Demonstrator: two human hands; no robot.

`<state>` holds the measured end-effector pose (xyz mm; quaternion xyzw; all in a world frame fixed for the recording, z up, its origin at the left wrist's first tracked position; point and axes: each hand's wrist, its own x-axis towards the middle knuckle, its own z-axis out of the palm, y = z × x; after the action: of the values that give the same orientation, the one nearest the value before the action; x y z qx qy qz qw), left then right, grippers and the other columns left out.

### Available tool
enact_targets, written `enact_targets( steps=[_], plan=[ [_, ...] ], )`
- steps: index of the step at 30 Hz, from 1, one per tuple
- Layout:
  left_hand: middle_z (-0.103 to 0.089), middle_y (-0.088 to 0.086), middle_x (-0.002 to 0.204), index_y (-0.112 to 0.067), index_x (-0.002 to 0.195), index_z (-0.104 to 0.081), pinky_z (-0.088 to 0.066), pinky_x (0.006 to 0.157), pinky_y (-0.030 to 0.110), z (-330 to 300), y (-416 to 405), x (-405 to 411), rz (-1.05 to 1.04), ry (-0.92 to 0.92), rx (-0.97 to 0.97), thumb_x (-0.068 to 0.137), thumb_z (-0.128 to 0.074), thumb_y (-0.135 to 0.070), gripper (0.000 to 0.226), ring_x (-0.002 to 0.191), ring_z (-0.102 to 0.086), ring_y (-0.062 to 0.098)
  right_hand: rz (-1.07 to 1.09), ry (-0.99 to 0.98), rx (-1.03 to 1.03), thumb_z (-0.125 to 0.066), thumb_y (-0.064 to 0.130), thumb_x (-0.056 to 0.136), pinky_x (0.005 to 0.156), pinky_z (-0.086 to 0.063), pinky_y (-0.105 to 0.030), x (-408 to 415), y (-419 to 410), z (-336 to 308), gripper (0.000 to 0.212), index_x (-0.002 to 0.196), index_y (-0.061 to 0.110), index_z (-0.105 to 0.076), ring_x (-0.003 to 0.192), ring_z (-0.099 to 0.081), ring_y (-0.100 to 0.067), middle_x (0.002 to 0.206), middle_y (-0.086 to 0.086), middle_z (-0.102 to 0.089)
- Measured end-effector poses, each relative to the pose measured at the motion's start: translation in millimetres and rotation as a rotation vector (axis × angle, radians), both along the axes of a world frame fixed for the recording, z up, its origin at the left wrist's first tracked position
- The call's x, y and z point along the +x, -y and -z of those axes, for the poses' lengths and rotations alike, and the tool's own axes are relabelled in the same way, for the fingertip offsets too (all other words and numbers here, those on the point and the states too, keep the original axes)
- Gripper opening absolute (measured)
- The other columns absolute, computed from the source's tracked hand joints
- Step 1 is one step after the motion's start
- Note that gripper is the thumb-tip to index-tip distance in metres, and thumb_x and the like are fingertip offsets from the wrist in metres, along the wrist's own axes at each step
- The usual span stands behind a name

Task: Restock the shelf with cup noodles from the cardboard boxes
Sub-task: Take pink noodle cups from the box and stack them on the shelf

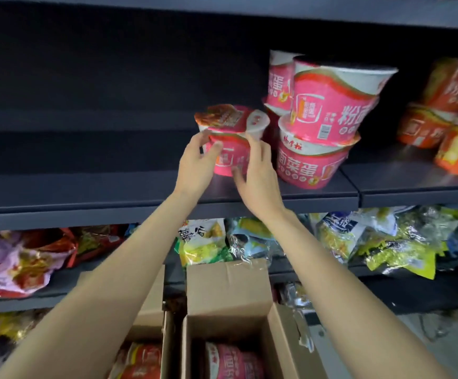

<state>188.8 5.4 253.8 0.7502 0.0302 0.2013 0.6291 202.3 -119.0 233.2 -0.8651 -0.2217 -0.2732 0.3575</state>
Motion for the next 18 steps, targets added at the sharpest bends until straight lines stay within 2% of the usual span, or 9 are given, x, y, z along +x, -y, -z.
enact_targets(
  steps=[4, 7, 9, 12, 14, 18],
  plan=[
    [-0.054, -0.004, 0.133, -0.024, 0.141, -0.044, -0.035, 0.095, 0.021, -8, -6, 51, 0.094, -0.132, -0.010, 0.097, -0.047, -0.031, 0.044, 0.124, -0.049, 0.013, 0.061, -0.172, -0.315, -0.052, 0.013, 0.095, 0.114, -0.027, -0.042, 61, -5, -4, 0.065, 0.150, 0.008, -0.019, 0.143, -0.023, -0.031, 0.157, -0.016, -0.017],
    [-0.046, -0.002, 0.144, -0.025, 0.145, -0.037, -0.031, 0.097, 0.020, -10, -8, 70, 0.128, -0.200, 0.027, 0.098, -0.047, -0.033, 0.049, 0.132, -0.042, 0.014, 0.066, -0.212, -0.383, -0.047, 0.015, 0.097, 0.118, -0.018, -0.039, 77, -4, -7, 0.059, 0.150, 0.006, -0.022, 0.146, -0.014, -0.029, 0.157, -0.013, -0.018],
    [-0.050, -0.003, 0.141, -0.022, 0.142, -0.043, -0.033, 0.097, 0.018, -6, -8, 62, 0.075, -0.133, 0.172, 0.098, -0.047, -0.029, 0.045, 0.128, -0.046, 0.012, 0.061, -0.102, -0.332, -0.048, 0.012, 0.095, 0.113, -0.027, -0.039, 65, -1, -3, 0.050, 0.143, 0.005, -0.036, 0.139, -0.029, -0.031, 0.149, -0.013, -0.037],
    [-0.066, -0.013, 0.106, -0.020, 0.124, -0.059, -0.047, 0.087, 0.020, 9, -9, 15, -0.061, 0.147, 0.341, 0.095, -0.052, -0.025, 0.031, 0.098, -0.060, 0.003, 0.055, 0.159, -0.209, -0.052, 0.009, 0.090, 0.086, -0.046, -0.037, 24, 5, 15, 0.033, 0.123, 0.006, -0.058, 0.108, -0.054, -0.029, 0.116, -0.009, -0.063],
    [-0.062, -0.021, 0.084, -0.021, 0.111, -0.063, -0.050, 0.076, 0.023, 28, -12, -25, -0.134, 0.270, 0.396, 0.092, -0.053, -0.026, 0.022, 0.079, -0.060, 0.002, 0.048, 0.280, -0.148, -0.054, 0.010, 0.088, 0.070, -0.049, -0.035, -8, 10, 32, 0.027, 0.112, 0.008, -0.065, 0.089, -0.060, -0.025, 0.098, -0.003, -0.069],
    [-0.060, -0.016, 0.074, -0.018, 0.098, -0.065, -0.050, 0.065, 0.029, 84, -20, -97, -0.170, 0.296, 0.409, 0.090, -0.052, -0.029, 0.019, 0.068, -0.058, 0.005, 0.005, 0.349, -0.104, -0.056, 0.007, 0.089, 0.060, -0.052, -0.032, -68, 25, 81, 0.018, 0.101, 0.008, -0.070, 0.073, -0.065, -0.020, 0.086, 0.000, -0.071]
  ],
)
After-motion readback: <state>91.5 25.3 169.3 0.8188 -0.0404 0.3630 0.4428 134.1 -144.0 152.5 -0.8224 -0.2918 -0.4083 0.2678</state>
